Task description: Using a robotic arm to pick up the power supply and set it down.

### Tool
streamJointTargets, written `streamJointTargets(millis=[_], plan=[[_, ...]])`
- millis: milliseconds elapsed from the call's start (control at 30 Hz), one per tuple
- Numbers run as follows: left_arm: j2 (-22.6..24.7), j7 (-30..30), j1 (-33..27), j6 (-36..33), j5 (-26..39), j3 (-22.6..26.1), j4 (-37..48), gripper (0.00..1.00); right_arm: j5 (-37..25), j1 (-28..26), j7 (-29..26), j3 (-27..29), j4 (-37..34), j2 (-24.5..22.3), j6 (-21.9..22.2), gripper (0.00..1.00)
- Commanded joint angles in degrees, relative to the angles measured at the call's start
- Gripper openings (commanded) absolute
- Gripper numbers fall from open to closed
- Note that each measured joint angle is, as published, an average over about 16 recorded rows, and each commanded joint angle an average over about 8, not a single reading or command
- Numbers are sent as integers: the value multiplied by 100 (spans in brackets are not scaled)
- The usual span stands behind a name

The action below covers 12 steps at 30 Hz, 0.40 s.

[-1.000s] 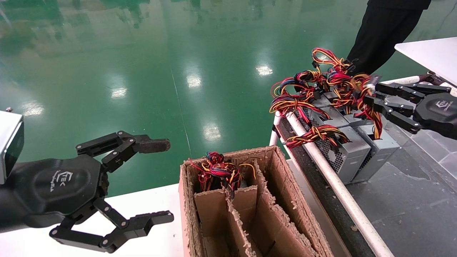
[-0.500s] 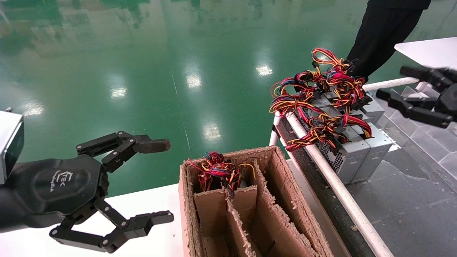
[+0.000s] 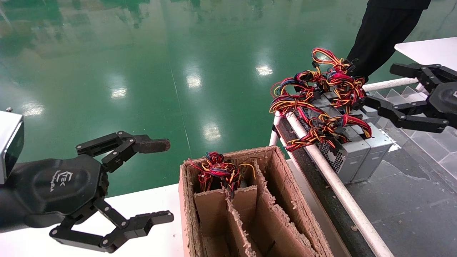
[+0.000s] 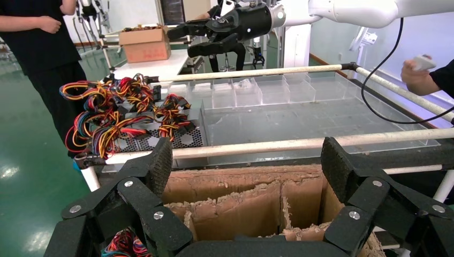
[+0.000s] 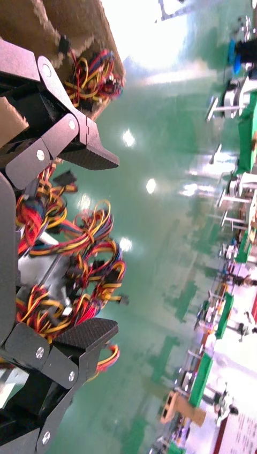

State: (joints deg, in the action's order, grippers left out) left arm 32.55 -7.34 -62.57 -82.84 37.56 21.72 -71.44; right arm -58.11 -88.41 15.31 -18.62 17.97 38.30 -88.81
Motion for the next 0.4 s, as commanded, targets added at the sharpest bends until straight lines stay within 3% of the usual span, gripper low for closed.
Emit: streamJointTargets(millis=[33,400], plan=[[0,0,0,0,0,0,0,100,71,116,-113,11,241,-14,13,100],[0,0,0,0,0,0,0,100,404,668,-648,65,1383,-82,77,100]])
